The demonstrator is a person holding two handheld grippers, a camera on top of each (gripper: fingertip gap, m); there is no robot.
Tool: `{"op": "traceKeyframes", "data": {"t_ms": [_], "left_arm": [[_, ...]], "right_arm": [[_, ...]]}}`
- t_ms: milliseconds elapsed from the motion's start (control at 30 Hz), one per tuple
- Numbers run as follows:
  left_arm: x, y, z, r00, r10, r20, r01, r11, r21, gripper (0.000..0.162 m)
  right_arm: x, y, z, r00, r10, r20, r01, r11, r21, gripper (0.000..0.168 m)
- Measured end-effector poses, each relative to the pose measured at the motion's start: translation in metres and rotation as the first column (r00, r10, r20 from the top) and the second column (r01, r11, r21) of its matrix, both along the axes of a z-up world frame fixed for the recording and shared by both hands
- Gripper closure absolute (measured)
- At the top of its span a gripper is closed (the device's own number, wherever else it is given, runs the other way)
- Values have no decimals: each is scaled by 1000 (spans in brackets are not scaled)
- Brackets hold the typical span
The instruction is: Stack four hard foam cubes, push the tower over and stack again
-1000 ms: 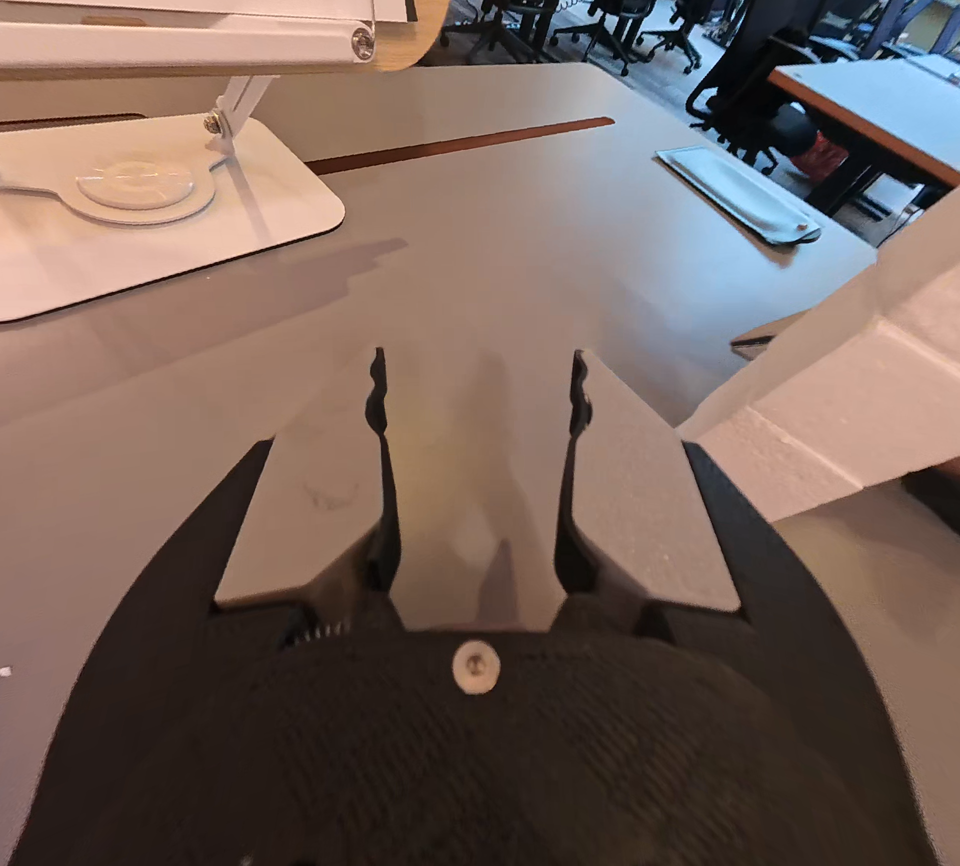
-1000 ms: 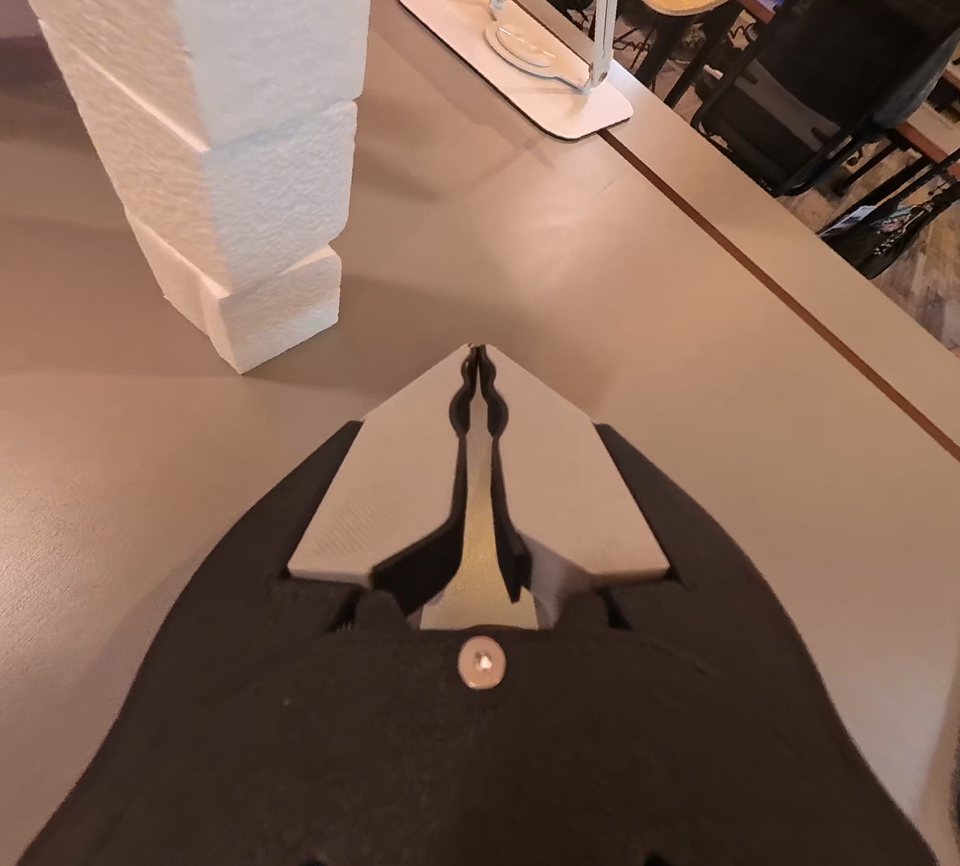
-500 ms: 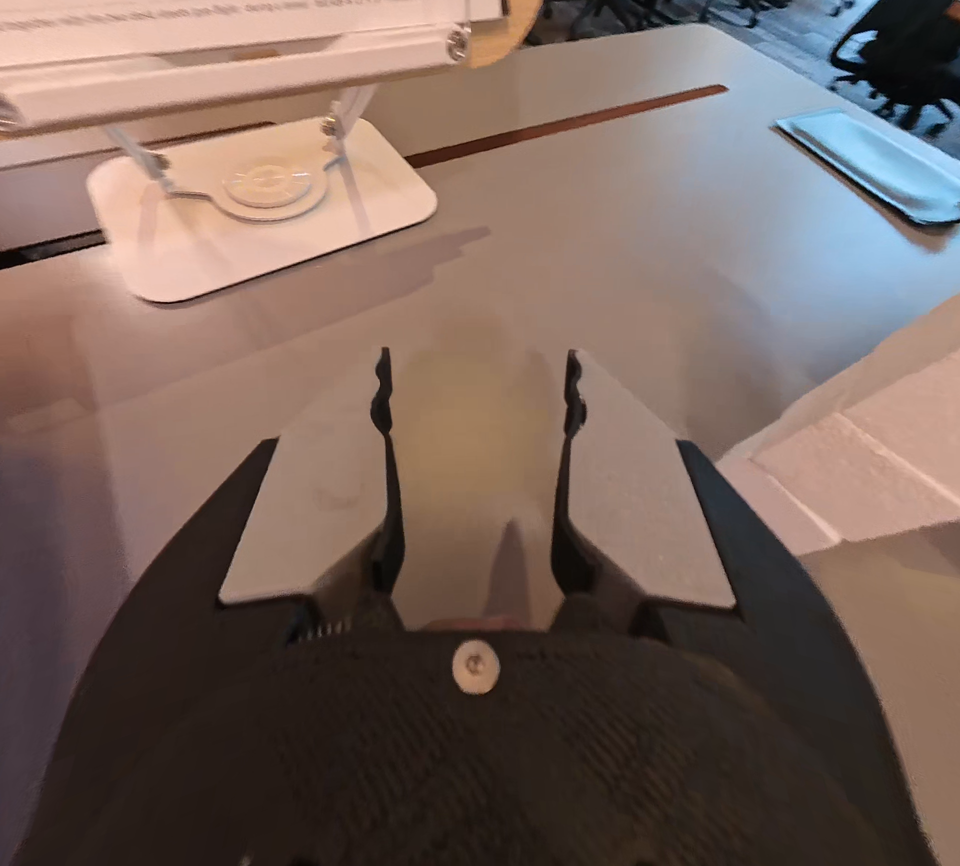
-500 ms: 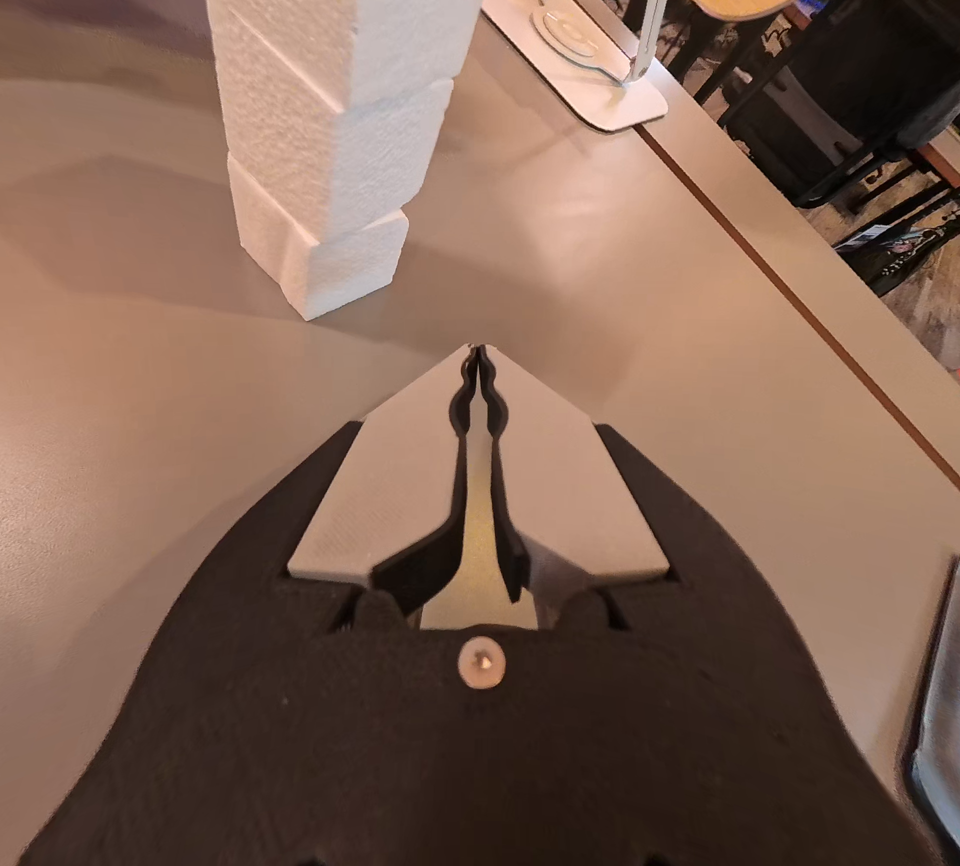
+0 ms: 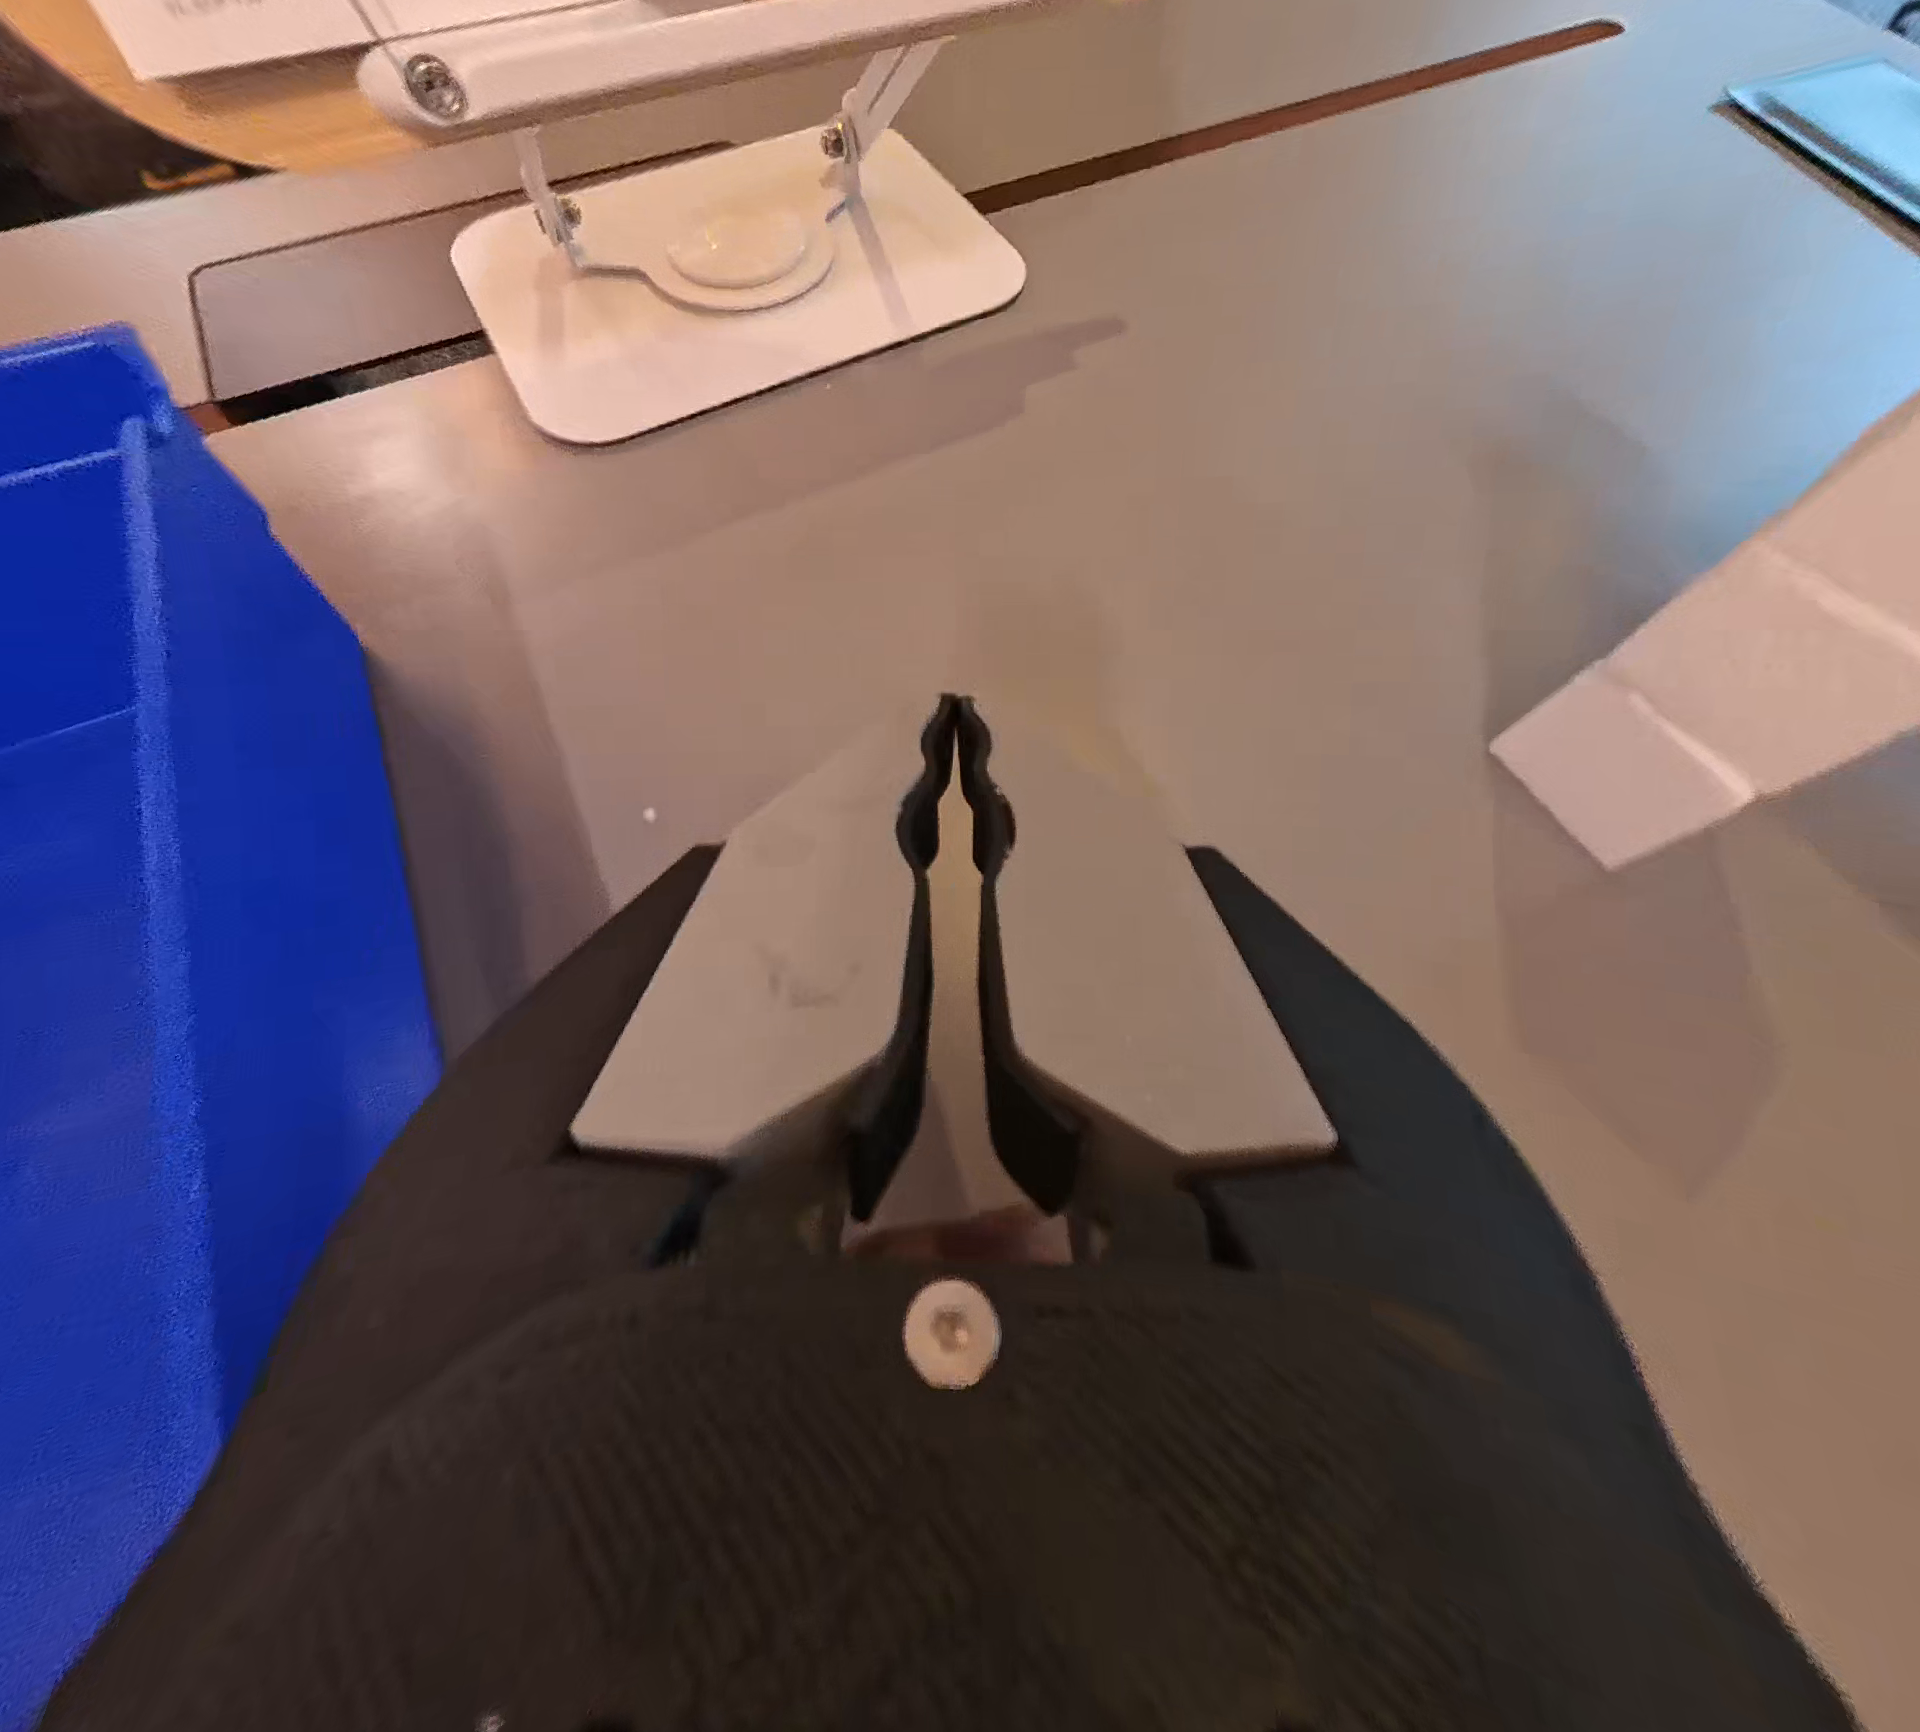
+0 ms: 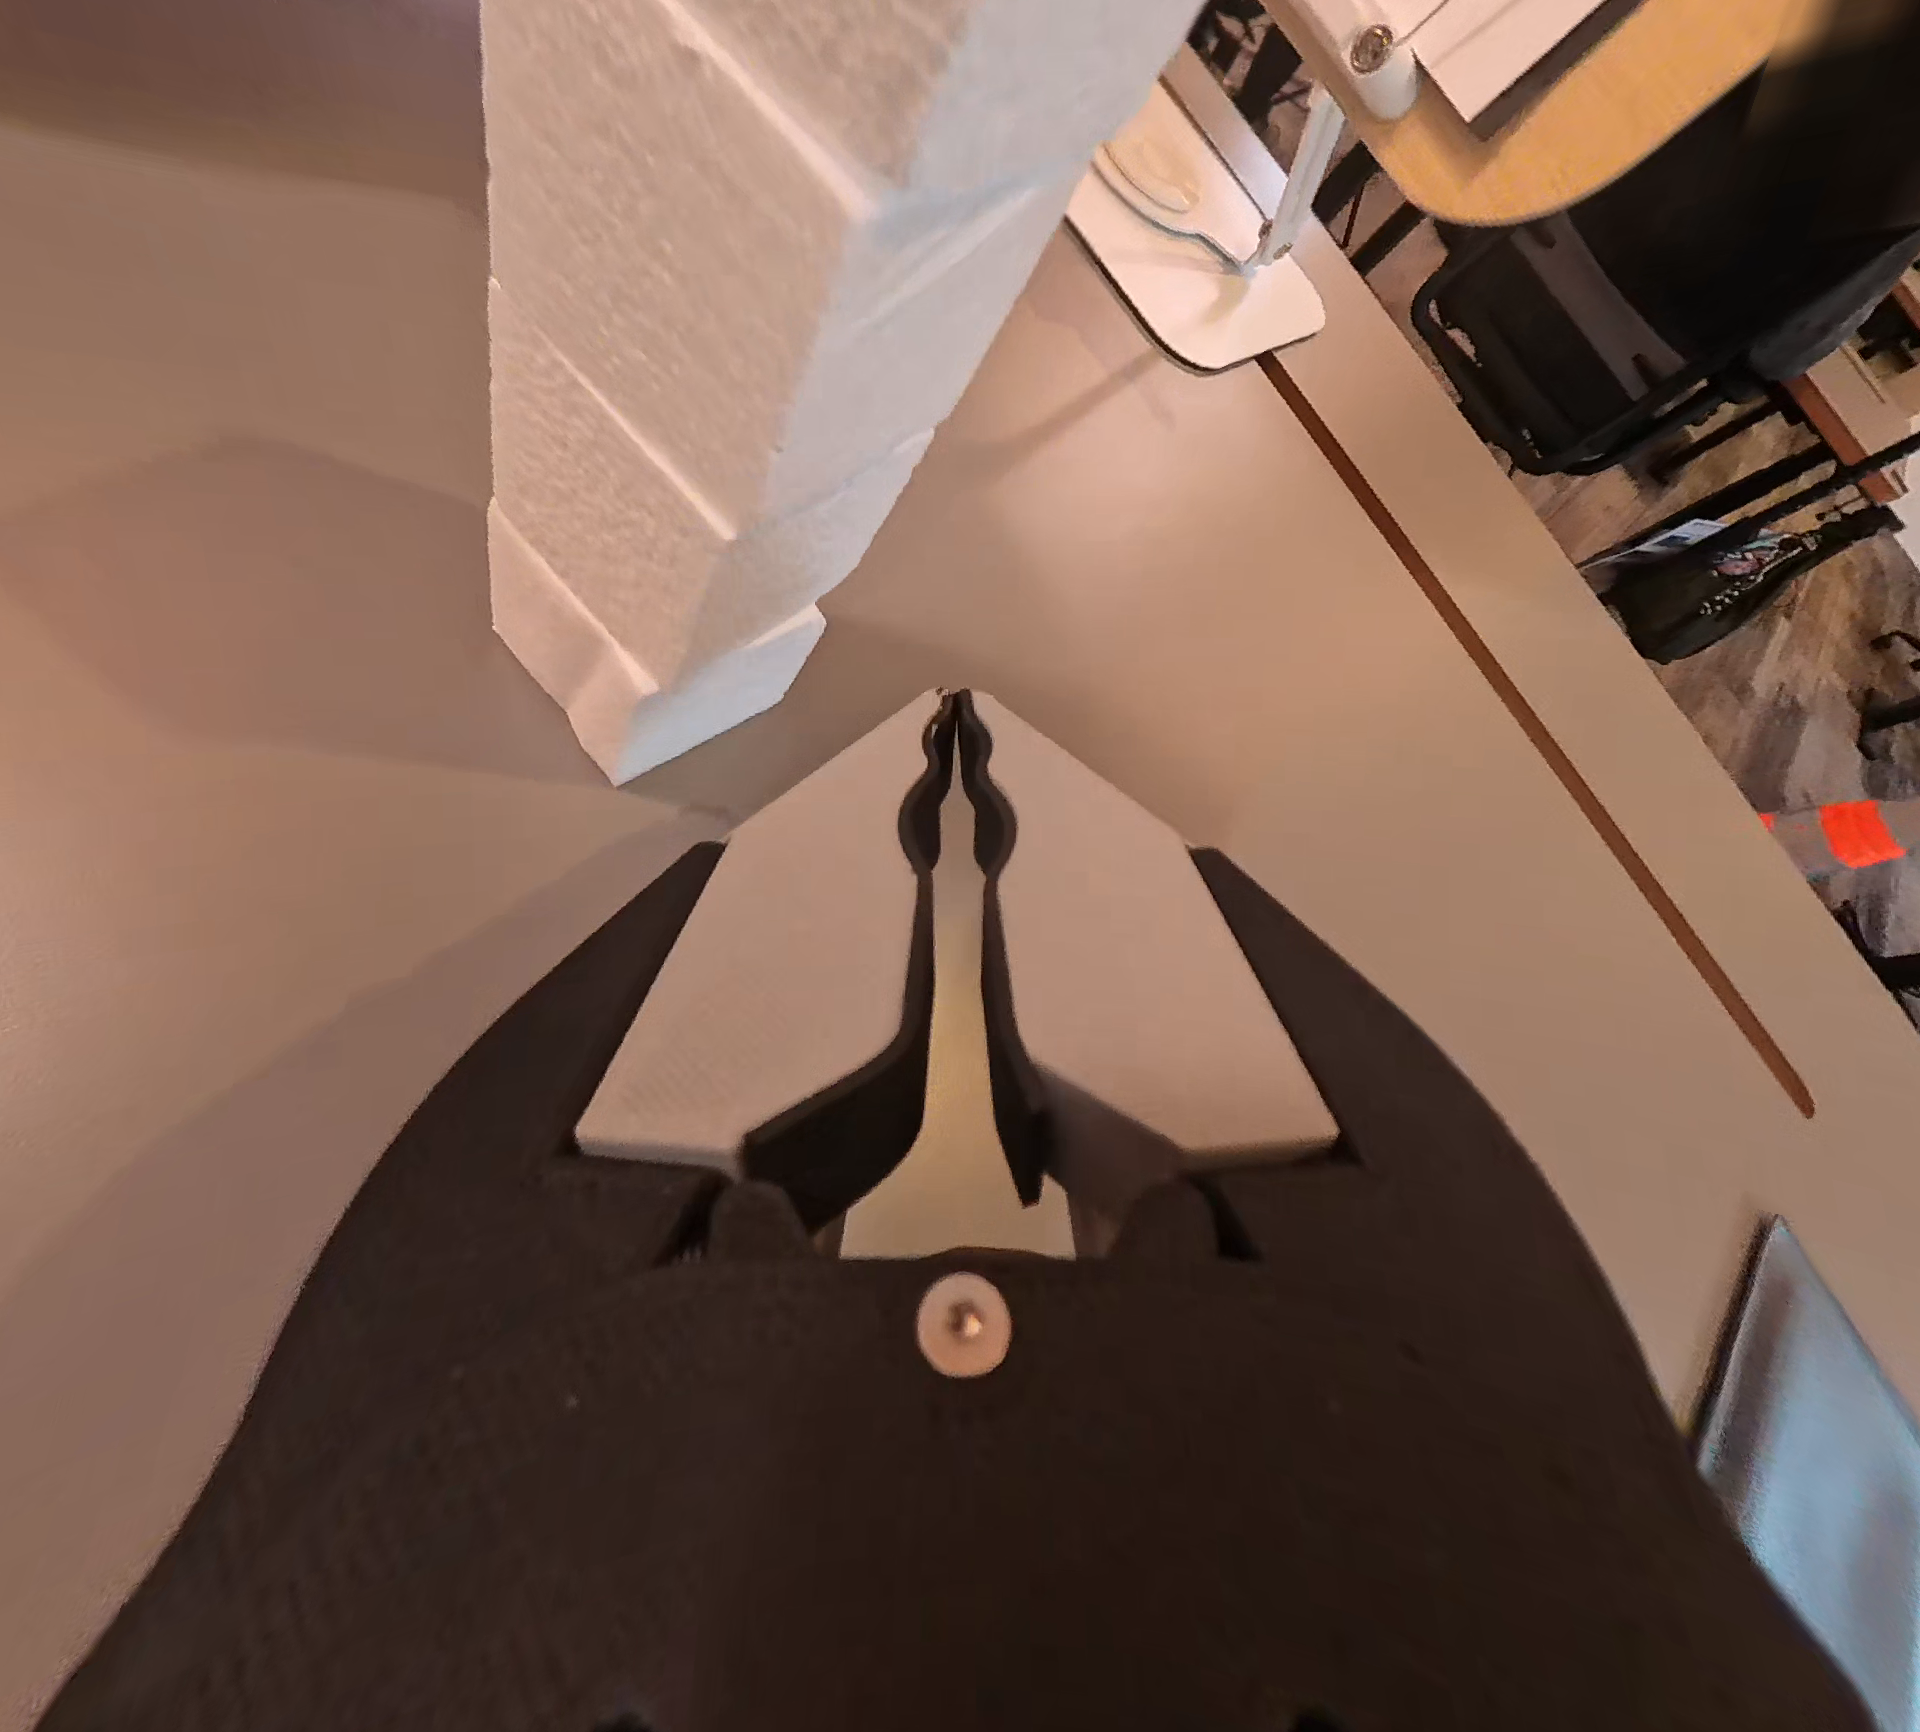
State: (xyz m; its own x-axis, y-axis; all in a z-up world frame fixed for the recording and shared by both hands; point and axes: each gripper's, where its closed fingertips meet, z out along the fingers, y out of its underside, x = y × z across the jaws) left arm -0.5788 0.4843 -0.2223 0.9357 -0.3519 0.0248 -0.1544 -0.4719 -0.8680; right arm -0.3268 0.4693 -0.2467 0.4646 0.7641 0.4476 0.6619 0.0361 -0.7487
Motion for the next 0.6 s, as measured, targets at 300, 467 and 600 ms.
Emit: {"op": "traceKeyframes", "data": {"t_ms": [300, 467, 600], "left_arm": [[-17, -60, -35, 997, 27, -70, -28, 999, -16, 162], [-30, -80, -62, 991, 46, -128, -57, 995, -80, 162], [-42, -88, -75, 994, 77, -74, -84, 992, -91, 162]], "right_arm": [[-35, -4, -5, 999, 10, 50, -8, 999, -32, 168], [-55, -1, -4, 998, 0, 64, 3, 999, -48, 168], [-74, 3, 4, 997, 5, 73, -2, 999, -45, 168]]}}
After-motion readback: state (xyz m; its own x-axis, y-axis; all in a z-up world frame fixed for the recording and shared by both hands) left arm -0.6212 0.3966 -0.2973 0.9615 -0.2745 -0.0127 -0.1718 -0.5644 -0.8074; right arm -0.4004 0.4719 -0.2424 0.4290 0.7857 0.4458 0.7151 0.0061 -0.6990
